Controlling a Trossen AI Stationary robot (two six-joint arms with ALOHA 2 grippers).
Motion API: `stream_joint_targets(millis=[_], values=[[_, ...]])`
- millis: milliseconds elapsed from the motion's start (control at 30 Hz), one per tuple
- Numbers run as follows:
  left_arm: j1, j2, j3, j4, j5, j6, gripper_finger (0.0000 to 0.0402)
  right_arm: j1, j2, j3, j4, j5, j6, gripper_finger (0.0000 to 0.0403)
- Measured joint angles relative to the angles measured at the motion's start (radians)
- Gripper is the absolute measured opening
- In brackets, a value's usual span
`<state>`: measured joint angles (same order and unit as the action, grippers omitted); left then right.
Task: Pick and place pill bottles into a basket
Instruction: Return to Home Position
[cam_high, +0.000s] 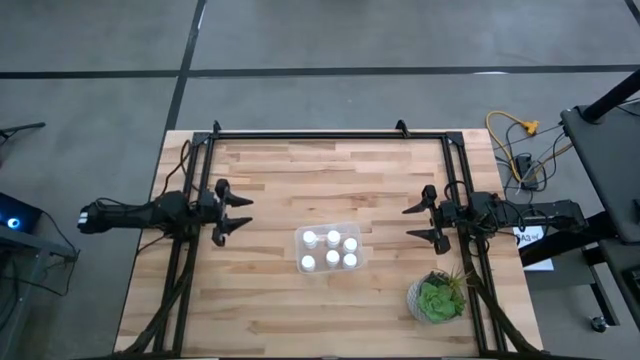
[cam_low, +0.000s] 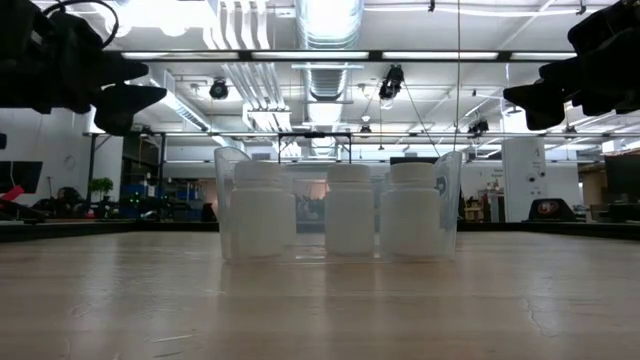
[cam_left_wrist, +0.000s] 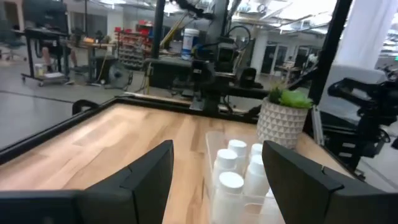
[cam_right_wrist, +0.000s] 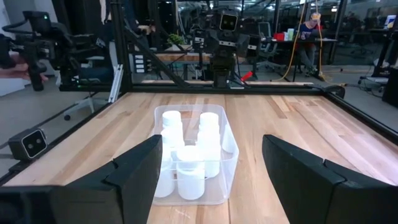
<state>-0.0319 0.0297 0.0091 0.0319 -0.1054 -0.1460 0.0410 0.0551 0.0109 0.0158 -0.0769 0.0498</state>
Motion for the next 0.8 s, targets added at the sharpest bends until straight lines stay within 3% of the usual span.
stream_joint_targets(millis=[800], values=[[0.000, 0.125, -0.003, 0.018, 0.017, -0.030, 0.0228, 0.000, 0.000, 0.000, 0.000, 0.001, 0.001, 0.0265]])
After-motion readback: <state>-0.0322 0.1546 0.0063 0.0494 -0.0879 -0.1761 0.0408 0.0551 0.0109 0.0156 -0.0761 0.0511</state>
